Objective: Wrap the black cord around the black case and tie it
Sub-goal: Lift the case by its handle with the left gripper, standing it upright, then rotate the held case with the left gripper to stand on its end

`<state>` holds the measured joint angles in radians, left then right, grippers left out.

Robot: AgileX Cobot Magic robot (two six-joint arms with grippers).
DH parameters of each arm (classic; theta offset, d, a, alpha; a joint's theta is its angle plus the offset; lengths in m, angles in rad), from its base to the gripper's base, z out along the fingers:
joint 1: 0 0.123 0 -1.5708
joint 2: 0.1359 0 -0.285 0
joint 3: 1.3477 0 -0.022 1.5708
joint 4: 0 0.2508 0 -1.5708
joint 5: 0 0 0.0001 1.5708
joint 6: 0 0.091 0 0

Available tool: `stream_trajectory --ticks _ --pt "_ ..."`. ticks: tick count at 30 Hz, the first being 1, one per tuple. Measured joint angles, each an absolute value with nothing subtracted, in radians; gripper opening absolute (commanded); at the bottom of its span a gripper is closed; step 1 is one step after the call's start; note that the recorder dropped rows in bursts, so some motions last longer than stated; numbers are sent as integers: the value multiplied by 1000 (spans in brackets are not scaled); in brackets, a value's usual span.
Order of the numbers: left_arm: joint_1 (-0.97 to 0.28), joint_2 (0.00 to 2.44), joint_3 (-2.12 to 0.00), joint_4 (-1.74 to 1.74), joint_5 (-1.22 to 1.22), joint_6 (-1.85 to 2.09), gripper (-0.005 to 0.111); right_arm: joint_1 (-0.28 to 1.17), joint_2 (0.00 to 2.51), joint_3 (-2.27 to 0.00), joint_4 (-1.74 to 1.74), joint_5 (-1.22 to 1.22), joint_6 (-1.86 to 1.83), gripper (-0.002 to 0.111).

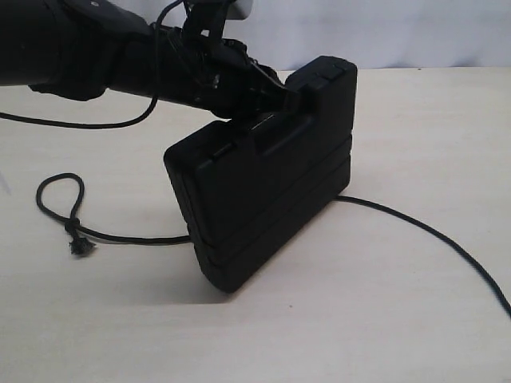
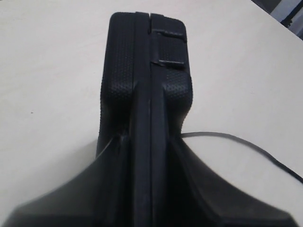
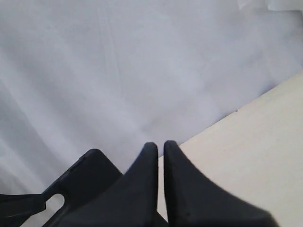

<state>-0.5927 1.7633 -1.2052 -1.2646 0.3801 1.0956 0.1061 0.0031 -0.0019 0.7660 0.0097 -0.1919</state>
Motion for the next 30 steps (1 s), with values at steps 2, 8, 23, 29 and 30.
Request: stream_trajectory --ticks 2,8,23,29,30 --pt "-593 1763 -1205 -1257 346 1065 0 106 3 -2 784 27 -194 4" --pt "-614 1763 -1205 -1214 237 983 0 106 3 -2 792 34 -241 4" --pt "-674 1763 -1205 -1099 111 972 0 106 3 -2 781 35 -285 4" --pt "-674 1763 -1205 -1058 118 972 0 106 3 -2 781 41 -291 4" --pt "-674 1763 -1205 -1052 119 972 0 106 3 -2 781 43 -291 4"
